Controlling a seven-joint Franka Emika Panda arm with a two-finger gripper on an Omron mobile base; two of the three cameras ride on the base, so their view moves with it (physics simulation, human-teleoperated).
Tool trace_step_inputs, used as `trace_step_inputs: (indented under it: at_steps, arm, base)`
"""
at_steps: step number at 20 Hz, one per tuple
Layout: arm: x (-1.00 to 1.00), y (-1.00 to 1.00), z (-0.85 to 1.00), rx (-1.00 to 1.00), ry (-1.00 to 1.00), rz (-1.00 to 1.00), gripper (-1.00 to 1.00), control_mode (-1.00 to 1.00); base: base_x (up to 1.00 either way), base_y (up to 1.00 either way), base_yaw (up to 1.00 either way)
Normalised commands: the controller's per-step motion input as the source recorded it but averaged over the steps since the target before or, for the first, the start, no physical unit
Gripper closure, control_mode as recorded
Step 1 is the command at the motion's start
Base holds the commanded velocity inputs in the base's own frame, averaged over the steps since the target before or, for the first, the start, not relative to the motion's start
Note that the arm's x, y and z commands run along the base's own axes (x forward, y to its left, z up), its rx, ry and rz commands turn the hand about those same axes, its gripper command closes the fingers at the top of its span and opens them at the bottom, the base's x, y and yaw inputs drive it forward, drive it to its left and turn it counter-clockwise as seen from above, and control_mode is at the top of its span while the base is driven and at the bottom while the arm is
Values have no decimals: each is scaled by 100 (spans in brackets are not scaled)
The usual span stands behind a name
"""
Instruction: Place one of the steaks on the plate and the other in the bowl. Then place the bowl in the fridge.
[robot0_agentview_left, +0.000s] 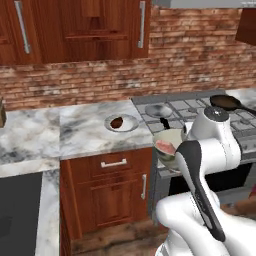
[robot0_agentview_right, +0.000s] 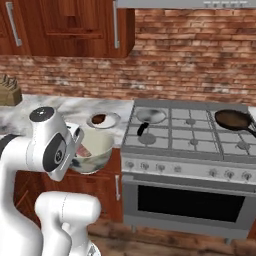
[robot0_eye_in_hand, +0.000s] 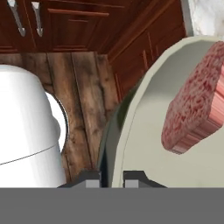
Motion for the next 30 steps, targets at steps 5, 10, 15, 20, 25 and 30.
trace_step_inputs:
  at_steps: [5, 10, 15, 20, 25, 30]
  arm:
    - [0, 0, 0, 0, 0, 0, 100, 100]
    - [0, 0, 0, 0, 0, 0, 100, 100]
    - [0, 0, 0, 0, 0, 0, 100, 100]
    - [0, 0, 0, 0, 0, 0, 100, 100]
    - [0, 0, 0, 0, 0, 0, 100, 100]
    - [0, 0, 0, 0, 0, 0, 100, 100]
  base:
    - [-71, -100, -1]
    - [-39, -99, -1]
    - [-34, -73, -1]
    - [-29, -64, -4]
    - [-21, -66, -9]
    - [-73, -85, -16]
